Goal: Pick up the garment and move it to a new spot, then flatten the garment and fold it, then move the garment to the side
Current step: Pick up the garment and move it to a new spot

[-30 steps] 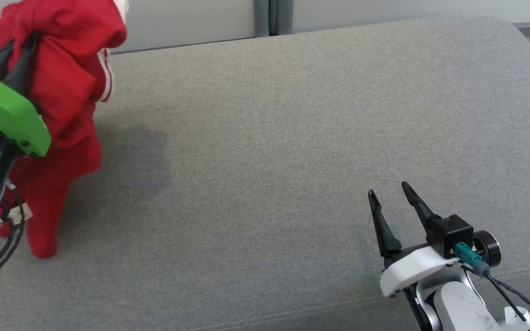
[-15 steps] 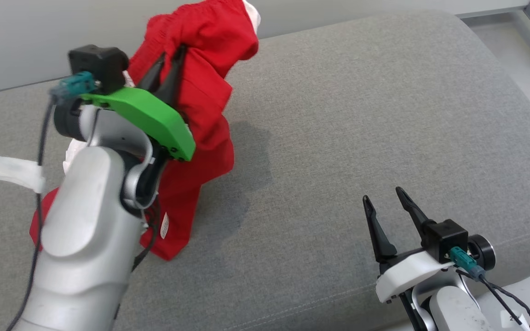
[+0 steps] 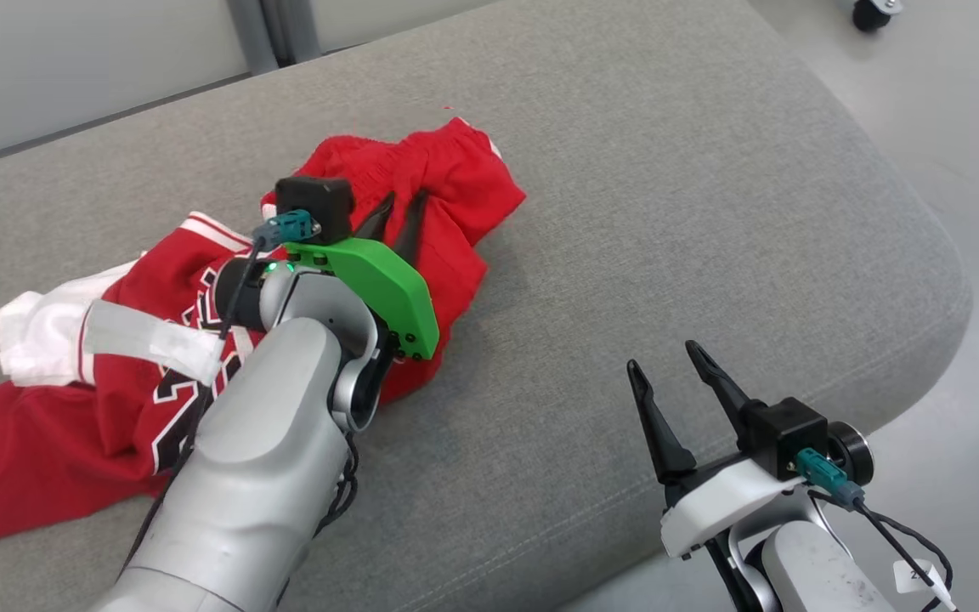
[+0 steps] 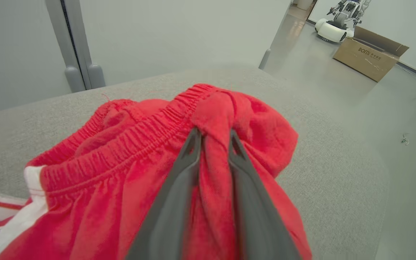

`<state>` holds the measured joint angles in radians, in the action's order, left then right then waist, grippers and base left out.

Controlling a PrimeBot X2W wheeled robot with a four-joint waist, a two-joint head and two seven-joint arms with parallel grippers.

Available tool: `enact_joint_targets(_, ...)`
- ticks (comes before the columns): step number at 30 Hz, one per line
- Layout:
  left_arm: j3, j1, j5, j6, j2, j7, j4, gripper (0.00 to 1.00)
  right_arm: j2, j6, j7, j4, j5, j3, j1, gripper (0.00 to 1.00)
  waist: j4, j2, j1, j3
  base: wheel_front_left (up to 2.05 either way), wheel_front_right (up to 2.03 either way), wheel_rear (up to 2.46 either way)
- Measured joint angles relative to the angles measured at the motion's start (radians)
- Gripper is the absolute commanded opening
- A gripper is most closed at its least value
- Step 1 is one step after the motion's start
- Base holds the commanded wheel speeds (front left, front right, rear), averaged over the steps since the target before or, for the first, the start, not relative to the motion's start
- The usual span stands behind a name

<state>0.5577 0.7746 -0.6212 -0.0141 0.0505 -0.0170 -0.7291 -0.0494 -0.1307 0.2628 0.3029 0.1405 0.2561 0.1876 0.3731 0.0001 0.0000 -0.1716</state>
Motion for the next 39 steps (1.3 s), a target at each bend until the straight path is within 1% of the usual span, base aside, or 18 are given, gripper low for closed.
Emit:
enact_joint_targets(1, 0.025, 0.0, -0.015, 0.007, -0.001, -0.009, -0.011, 1.0, 0.0, 0.0, 0.0, 0.0, 0.003, 0.003, 0.0, 1.0, 0.012, 0.0, 0.0, -0.005, 0.0, 0.0, 0.0)
enact_joint_targets(3, 0.077, 0.0, -0.055, 0.016, -0.002, -0.027, -0.023, 1.0, 0.0, 0.0, 0.0, 0.001, 0.009, 0.007, 0.0, 1.0, 0.034, 0.0, 0.0, -0.016, 0.0, 0.0, 0.0)
enact_joint_targets(5, 0.157, 0.0, -0.079, 0.004, -0.002, -0.02, -0.029, 1.0, 0.0, 0.0, 0.0, 0.003, 0.011, 0.008, 0.001, 1.0, 0.051, 0.0, 0.0, -0.026, 0.0, 0.0, 0.0)
enact_joint_targets(7, 0.216, -0.003, -0.114, 0.001, -0.004, -0.02, -0.027, 1.0, -0.001, 0.0, 0.0, 0.005, 0.011, 0.002, 0.001, 1.0, 0.061, 0.0, 0.0, -0.036, 0.0, 0.0, 0.0)
enact_joint_targets(10, 0.276, -0.003, -0.148, 0.011, -0.003, -0.034, -0.026, 1.0, -0.001, 0.0, 0.0, 0.005, 0.011, -0.016, 0.002, 1.0, 0.058, 0.0, 0.0, -0.042, 0.0, 0.0, 0.0)
enact_joint_targets(13, 0.314, 0.01, -0.163, 0.021, -0.003, -0.057, -0.039, 1.0, 0.0, 0.0, 0.0, 0.005, 0.004, -0.028, 0.001, 1.0, 0.041, 0.0, 0.0, -0.041, 0.0, 0.0, 0.0)
enact_joint_targets(17, 0.33, 0.052, -0.177, 0.024, -0.003, -0.088, -0.06, 1.0, 0.0, 0.0, 0.0, 0.006, -0.017, -0.049, -0.004, 1.0, 0.006, 0.0, 0.0, -0.029, 0.0, 0.0, 0.0)
enact_joint_targets(23, 0.334, 0.066, -0.18, 0.022, 0.002, -0.117, -0.123, 1.0, 0.0, 0.0, 0.0, 0.007, -0.04, -0.079, -0.021, 1.0, -0.067, 0.0, 0.0, 0.002, 0.0, 0.0, 0.0)
enact_joint_targets(32, 0.325, 0.053, -0.187, 0.031, 0.065, -0.129, -0.209, 1.0, 0.0, 0.0, 0.0, 0.009, -0.061, -0.11, -0.046, 1.0, -0.172, 0.0, 0.0, 0.046, 0.0, 0.0, 0.0)
enact_joint_targets(36, 0.332, 0.033, -0.188, 0.03, 0.086, -0.116, -0.239, 1.0, 0.0, 0.0, 0.0, 0.009, -0.067, -0.112, -0.056, 1.0, -0.206, 0.0, 0.0, 0.059, 0.0, 0.0, 0.0)
enact_joint_targets(39, 0.336, 0.02, -0.193, 0.021, 0.095, -0.097, -0.259, 1.0, 0.0, 0.0, 0.0, 0.009, -0.071, -0.112, -0.055, 1.0, -0.22, 0.0, 0.0, 0.063, 0.0, 0.0, 0.0)
